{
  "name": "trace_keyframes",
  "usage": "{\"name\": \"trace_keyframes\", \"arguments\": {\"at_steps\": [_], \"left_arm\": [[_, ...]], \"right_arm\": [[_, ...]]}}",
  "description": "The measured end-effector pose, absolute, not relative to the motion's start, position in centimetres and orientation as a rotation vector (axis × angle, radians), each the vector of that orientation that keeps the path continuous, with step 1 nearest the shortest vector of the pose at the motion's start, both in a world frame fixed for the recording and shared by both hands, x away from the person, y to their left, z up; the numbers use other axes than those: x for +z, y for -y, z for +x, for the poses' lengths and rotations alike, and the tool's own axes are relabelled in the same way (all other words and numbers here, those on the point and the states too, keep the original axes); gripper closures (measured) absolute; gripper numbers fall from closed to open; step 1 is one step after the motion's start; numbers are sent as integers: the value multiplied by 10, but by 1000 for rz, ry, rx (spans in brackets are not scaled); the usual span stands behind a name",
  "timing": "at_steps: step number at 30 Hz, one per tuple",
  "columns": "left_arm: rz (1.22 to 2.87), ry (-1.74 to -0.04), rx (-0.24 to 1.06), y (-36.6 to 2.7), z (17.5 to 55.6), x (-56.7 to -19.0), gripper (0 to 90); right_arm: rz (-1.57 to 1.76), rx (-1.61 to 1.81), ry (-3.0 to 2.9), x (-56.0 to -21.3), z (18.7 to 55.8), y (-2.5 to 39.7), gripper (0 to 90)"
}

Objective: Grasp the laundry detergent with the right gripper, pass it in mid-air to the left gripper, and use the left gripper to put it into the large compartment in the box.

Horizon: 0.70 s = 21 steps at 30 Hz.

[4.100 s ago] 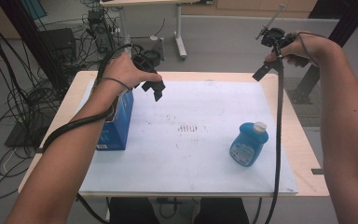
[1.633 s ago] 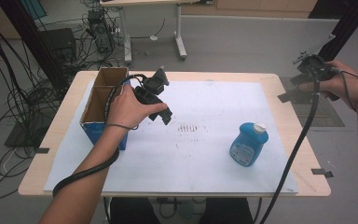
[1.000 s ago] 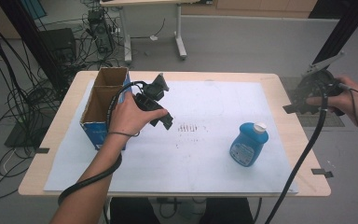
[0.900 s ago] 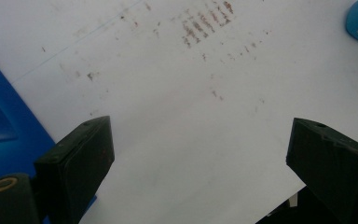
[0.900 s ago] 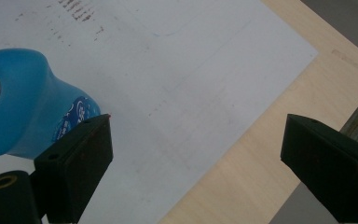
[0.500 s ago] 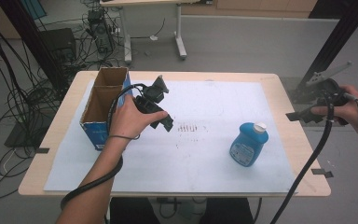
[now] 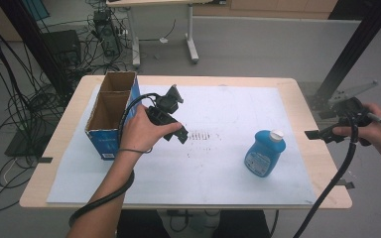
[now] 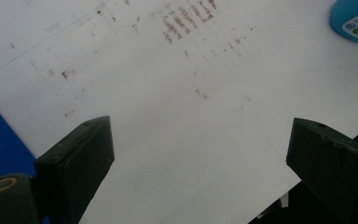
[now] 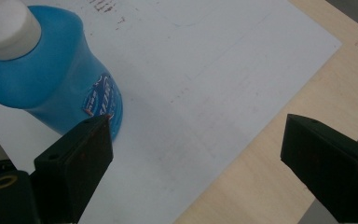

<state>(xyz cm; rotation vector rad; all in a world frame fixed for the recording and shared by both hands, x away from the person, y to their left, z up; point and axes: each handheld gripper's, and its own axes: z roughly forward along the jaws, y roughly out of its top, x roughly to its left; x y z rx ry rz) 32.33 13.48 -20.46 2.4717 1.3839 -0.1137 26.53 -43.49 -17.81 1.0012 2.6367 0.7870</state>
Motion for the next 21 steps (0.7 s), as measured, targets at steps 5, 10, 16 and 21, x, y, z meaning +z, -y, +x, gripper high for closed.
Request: {"name": "trace_keyframes", "arguments": {"at_steps": [5,10,16,21], "left_arm": [[2473,-1387,-122,-134,324,-210,78],[2475,-1393,-124,-133,324,-214,77],[2474,-1395,-132,-132,323,-218,77],[2480,-1395,-128,-131,322,-220,77]], "right_arm": [[1002,810,-2633,-186,257,438,89],[1000,807,-2631,-191,250,439,89],[997,817,-2626,-194,244,442,89],[992,825,-2628,-197,238,443,83]]}}
